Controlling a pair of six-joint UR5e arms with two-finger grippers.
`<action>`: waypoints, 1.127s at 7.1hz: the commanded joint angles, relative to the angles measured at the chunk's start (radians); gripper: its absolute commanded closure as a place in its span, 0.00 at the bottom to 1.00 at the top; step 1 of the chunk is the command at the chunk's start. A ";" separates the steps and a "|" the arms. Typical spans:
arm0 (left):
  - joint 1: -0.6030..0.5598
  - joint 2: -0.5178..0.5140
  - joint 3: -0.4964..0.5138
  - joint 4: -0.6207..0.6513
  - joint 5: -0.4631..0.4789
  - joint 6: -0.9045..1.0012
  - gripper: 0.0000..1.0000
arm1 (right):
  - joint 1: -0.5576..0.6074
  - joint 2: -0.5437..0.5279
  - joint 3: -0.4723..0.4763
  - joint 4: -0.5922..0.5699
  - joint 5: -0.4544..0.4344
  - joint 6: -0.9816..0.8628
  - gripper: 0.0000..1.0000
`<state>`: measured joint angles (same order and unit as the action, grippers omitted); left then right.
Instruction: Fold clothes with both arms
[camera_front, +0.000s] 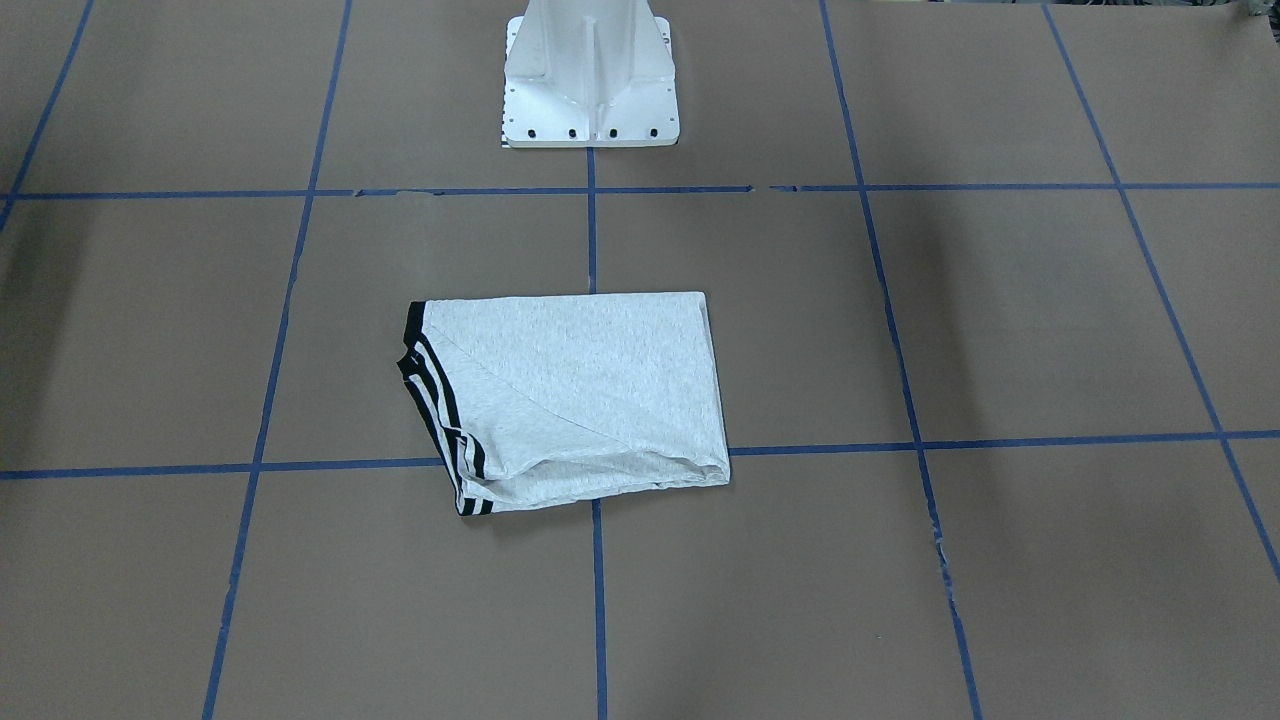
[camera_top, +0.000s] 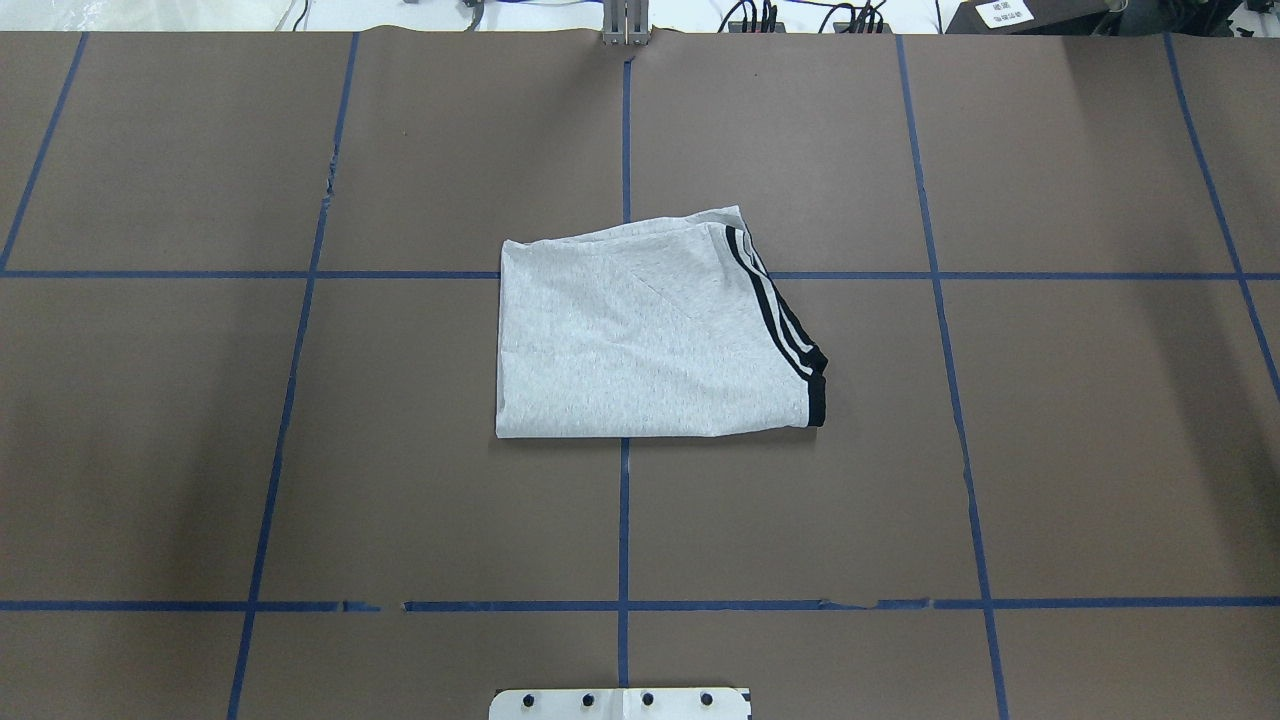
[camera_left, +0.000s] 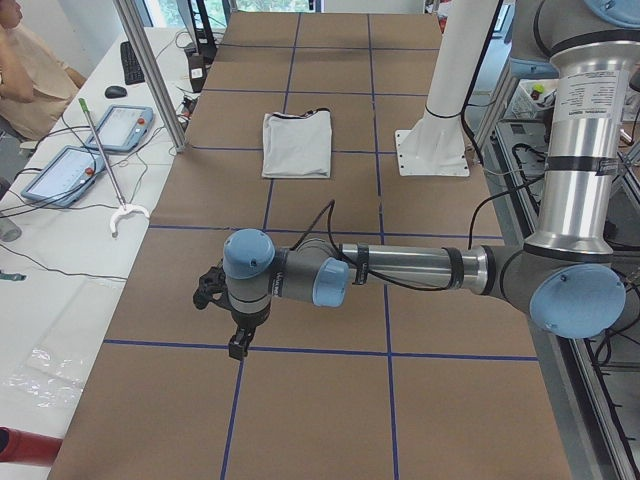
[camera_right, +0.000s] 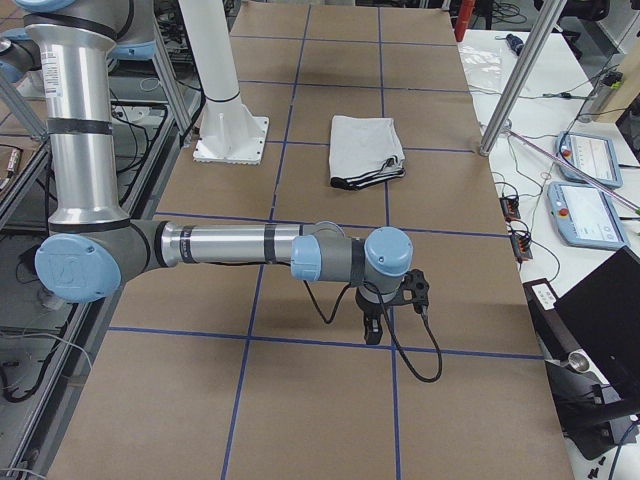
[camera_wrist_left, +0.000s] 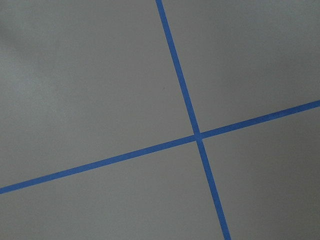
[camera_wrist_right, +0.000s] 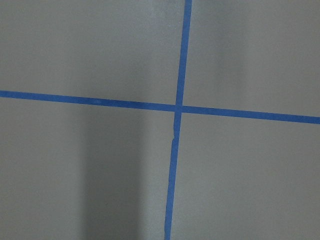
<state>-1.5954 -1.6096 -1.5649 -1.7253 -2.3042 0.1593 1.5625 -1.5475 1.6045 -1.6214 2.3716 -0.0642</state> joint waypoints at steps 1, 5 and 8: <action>0.002 -0.016 0.009 -0.008 -0.001 -0.004 0.00 | -0.010 -0.008 0.003 0.000 0.000 0.001 0.00; 0.002 -0.016 -0.004 -0.010 0.000 -0.006 0.00 | -0.048 -0.010 0.008 0.000 -0.089 0.011 0.00; 0.002 -0.016 -0.007 -0.013 -0.001 -0.004 0.00 | -0.050 -0.010 0.002 0.000 -0.092 0.012 0.00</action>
<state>-1.5933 -1.6260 -1.5708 -1.7372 -2.3043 0.1547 1.5134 -1.5569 1.6096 -1.6214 2.2827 -0.0525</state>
